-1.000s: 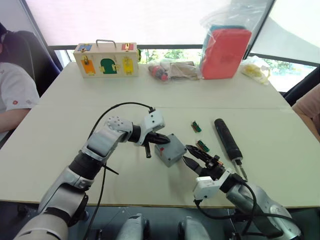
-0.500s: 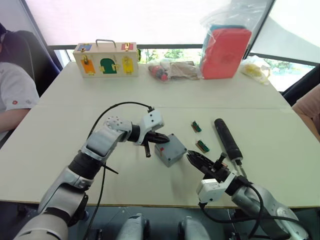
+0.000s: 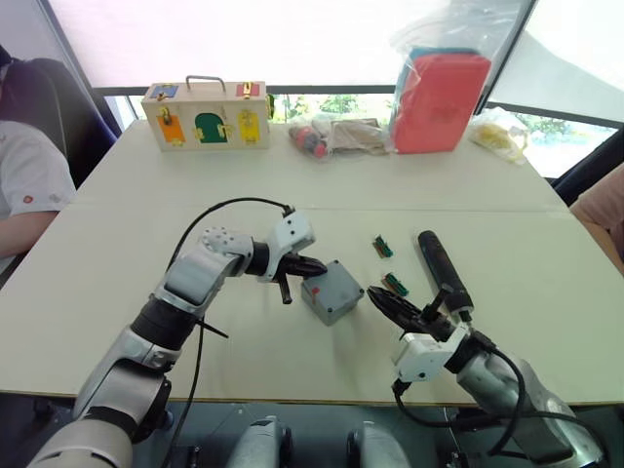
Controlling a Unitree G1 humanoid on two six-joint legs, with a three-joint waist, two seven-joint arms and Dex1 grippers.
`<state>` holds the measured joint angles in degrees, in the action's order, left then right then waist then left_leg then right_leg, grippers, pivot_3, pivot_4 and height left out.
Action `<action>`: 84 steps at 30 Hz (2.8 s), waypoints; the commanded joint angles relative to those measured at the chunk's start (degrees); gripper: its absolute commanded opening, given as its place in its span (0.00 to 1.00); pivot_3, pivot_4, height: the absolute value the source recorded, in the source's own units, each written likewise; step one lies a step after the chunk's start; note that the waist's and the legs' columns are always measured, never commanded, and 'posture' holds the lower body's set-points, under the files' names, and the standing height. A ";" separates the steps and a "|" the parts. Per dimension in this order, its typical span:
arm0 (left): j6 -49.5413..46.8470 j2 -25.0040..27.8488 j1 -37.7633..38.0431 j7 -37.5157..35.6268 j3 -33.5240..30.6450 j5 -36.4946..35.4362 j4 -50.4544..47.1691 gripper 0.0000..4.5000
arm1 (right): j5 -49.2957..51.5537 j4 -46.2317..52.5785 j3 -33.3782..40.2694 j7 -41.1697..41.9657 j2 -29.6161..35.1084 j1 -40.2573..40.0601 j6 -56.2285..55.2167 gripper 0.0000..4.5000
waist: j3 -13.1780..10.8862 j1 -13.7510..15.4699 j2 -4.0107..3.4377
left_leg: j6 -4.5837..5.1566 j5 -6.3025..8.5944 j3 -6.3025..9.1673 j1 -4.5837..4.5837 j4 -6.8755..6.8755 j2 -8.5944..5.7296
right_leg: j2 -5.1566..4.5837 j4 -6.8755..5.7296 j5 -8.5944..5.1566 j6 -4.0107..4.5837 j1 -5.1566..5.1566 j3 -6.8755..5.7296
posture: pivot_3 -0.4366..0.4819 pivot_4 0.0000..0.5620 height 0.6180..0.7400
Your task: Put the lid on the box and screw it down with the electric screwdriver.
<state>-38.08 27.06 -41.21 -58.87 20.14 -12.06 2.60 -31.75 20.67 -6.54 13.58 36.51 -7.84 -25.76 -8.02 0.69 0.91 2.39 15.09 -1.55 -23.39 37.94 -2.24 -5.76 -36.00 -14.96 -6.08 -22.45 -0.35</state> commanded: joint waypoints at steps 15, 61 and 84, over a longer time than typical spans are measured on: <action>-8.86 0.71 -4.89 -0.14 -13.65 -11.79 -1.76 0.00 | 34.79 11.76 2.01 21.42 -0.15 -0.74 23.67 0.01 | -0.77 0.07 -0.12 | 0.02 0.02 0.00 -0.17 -0.01 0.00 | -0.12 0.00 0.02 -0.02 -0.18 -0.04 | 0.48 0.27 1.00; -4.68 1.90 0.97 -3.25 -4.55 -5.50 -0.77 0.00 | 33.22 7.27 -3.02 24.09 -3.34 6.10 35.29 0.01 | -0.81 0.04 -0.09 | -0.12 -0.02 0.00 -0.94 0.02 -0.02 | -0.06 -0.09 0.18 -0.13 -0.95 -0.09 | 0.48 0.27 1.00; 1.03 -0.05 1.37 -0.34 -4.90 -1.95 7.07 0.00 | 35.89 7.50 -2.72 23.68 -3.65 7.01 43.55 0.01 | -0.81 0.00 -0.09 | -0.11 -0.03 0.01 -0.92 0.12 0.00 | 0.11 -0.14 0.20 -0.18 -0.92 -0.10 | 0.48 0.27 1.00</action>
<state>-37.03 26.90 -40.67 -58.60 14.98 -13.74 11.79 4.67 28.20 -9.14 37.87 33.40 -1.94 17.39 -8.83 0.69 0.82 2.28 15.07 -1.54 -24.31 38.06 -2.24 -5.65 -36.14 -14.76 -6.26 -23.37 -0.44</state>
